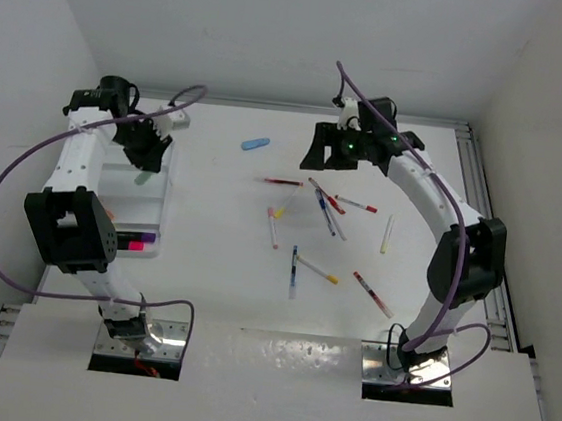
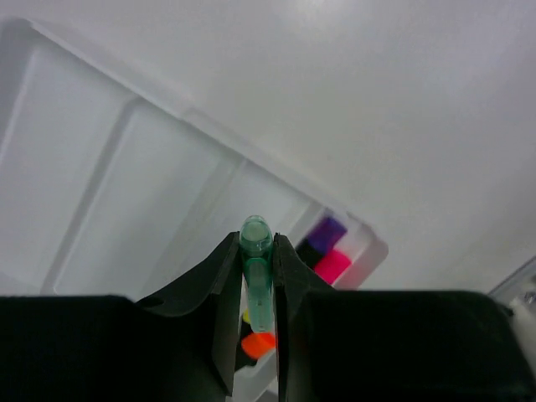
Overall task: Sort the stationery into containers
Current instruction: Place the stationery into the container
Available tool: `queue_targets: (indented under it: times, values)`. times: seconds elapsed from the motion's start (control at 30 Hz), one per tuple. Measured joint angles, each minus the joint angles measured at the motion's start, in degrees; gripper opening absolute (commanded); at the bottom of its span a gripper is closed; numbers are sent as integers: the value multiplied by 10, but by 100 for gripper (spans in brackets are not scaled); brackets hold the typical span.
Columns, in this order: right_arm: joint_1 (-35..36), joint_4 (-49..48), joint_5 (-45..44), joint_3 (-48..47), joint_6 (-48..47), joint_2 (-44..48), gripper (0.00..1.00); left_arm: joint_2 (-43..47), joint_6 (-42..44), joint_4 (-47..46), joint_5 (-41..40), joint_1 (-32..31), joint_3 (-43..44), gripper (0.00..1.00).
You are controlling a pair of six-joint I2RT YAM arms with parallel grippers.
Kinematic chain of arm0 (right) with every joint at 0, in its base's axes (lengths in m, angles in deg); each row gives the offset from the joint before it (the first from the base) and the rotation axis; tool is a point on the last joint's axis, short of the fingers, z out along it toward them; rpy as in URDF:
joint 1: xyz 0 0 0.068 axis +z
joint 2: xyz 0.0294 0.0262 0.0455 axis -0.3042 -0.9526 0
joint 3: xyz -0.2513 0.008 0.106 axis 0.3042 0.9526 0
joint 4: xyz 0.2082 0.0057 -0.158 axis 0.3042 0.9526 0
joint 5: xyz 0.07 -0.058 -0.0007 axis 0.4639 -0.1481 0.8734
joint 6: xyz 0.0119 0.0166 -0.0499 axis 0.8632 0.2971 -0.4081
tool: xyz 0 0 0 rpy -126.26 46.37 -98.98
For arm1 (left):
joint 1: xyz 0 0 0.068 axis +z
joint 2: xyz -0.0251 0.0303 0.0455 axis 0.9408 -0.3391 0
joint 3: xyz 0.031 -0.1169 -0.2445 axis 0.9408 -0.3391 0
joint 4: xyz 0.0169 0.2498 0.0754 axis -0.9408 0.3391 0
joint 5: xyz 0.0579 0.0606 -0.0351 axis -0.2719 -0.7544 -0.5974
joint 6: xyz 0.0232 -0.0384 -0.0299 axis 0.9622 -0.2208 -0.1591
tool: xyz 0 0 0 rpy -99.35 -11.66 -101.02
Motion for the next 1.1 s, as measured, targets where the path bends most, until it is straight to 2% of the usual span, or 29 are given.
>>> queue_targets:
  times: [0.13,0.2,0.43,0.93,1.03,1.1]
  values:
    - [-24,17,16,30,-1,12,72,0,127,47,-50,13,-51,4]
    - [-33,23,21,39,-1,19,72,2,183,49,-66,22,-77,8]
    - [-53,31,31,59,-4,31,71,14,302,37,-106,26,-155,12]
    - [-68,40,31,79,-14,38,71,-28,340,-22,-132,10,-186,24]
    - [-68,41,31,79,-15,38,71,-39,341,-29,-137,4,-192,29]
    - [-68,41,31,79,-16,38,71,-45,342,-30,-138,0,-194,36]
